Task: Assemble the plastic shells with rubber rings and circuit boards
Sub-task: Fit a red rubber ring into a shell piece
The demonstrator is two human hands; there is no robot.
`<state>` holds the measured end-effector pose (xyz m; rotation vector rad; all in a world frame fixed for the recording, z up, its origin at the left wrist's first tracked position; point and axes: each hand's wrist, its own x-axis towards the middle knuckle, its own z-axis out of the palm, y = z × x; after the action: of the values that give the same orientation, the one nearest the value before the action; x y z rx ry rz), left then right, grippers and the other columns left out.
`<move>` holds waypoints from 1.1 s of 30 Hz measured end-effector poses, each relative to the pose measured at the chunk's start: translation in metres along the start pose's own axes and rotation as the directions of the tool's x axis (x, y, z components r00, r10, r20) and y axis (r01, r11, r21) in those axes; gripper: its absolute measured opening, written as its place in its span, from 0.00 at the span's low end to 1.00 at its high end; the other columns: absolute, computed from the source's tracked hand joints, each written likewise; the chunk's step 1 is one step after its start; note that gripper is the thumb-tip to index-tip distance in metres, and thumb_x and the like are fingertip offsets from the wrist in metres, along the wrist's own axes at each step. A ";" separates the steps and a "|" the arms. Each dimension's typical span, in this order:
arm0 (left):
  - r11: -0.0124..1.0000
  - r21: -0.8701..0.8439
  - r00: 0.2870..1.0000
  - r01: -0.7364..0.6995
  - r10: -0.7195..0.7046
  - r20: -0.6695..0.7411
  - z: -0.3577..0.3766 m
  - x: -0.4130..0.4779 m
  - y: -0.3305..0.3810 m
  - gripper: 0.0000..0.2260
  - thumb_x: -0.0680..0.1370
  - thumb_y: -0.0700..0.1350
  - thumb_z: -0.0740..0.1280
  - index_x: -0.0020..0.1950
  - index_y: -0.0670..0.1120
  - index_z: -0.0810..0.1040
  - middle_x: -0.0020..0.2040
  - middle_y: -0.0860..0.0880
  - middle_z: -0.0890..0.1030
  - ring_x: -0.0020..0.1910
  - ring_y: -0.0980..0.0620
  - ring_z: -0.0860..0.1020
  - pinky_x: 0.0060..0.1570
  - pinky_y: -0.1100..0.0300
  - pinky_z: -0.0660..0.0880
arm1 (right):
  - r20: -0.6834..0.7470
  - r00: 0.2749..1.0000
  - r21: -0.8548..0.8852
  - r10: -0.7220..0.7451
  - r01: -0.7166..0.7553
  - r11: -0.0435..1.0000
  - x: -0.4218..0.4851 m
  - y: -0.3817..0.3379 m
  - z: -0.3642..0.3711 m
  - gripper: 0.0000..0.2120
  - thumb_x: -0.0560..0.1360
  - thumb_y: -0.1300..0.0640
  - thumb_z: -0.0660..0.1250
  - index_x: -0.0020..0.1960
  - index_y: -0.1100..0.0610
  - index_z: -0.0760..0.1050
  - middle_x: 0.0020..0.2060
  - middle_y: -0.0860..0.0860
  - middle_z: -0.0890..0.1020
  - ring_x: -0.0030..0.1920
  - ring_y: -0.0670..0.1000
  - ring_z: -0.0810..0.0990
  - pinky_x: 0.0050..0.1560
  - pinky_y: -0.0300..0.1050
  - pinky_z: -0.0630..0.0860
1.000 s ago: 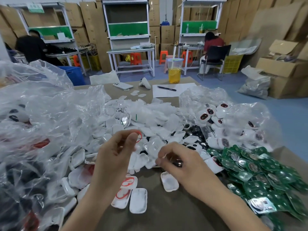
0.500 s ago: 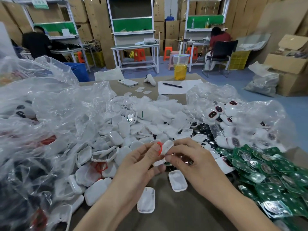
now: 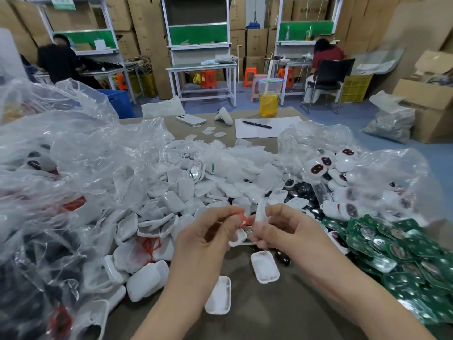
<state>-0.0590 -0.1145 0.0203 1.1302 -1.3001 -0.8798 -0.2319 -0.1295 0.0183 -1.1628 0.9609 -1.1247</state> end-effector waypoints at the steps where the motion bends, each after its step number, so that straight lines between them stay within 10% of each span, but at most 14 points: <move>1: 0.998 -0.040 0.999 0.042 -0.043 -0.016 -0.001 0.001 0.000 0.07 0.75 0.47 0.72 0.44 0.60 0.86 0.31 0.56 0.81 0.29 0.61 0.77 0.30 0.72 0.70 | -0.017 1.000 -0.081 -0.011 0.009 0.997 0.000 0.000 -0.001 0.15 0.62 0.45 0.82 0.45 0.43 0.82 0.44 0.52 0.86 0.40 0.48 0.84 0.42 0.35 0.77; 9: 0.995 -0.031 0.996 0.094 -0.094 0.007 0.001 0.000 -0.001 0.05 0.76 0.45 0.74 0.42 0.55 0.82 0.34 0.53 0.82 0.28 0.58 0.77 0.26 0.70 0.69 | 0.086 0.996 -0.210 0.017 0.002 0.978 -0.002 0.002 0.003 0.25 0.68 0.52 0.77 0.58 0.35 0.69 0.45 0.51 0.86 0.44 0.46 0.83 0.44 0.37 0.76; 16: 0.976 0.099 0.981 -0.192 0.195 -0.016 0.001 0.000 -0.009 0.07 0.71 0.50 0.76 0.40 0.55 0.78 0.43 0.54 0.81 0.43 0.53 0.82 0.44 0.63 0.77 | 0.114 0.992 0.137 0.048 -0.063 0.989 -0.006 -0.001 0.009 0.18 0.69 0.55 0.79 0.57 0.47 0.83 0.47 0.54 0.85 0.42 0.51 0.84 0.45 0.41 0.81; 24: 0.546 0.552 0.739 -0.631 0.641 0.210 -0.005 -0.004 -0.015 0.03 0.81 0.47 0.63 0.48 0.50 0.73 0.50 0.56 0.72 0.42 0.57 0.76 0.34 0.62 0.72 | 0.212 0.962 0.348 0.172 -0.239 0.907 -0.003 0.002 0.004 0.18 0.67 0.58 0.78 0.55 0.59 0.79 0.44 0.60 0.84 0.36 0.52 0.82 0.37 0.41 0.80; 33: 0.535 0.503 0.729 -0.679 0.575 0.372 -0.011 0.000 -0.014 0.04 0.81 0.42 0.62 0.49 0.50 0.75 0.55 0.56 0.74 0.49 0.59 0.77 0.47 0.72 0.71 | 0.222 0.946 0.435 0.238 -0.314 0.844 -0.002 0.002 0.003 0.21 0.68 0.71 0.76 0.58 0.60 0.75 0.44 0.58 0.84 0.41 0.55 0.85 0.43 0.47 0.82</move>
<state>-0.0468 -0.1168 0.0081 0.9309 -2.0502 0.0401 -0.2293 -0.1267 0.0167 -0.6815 0.6557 -0.9399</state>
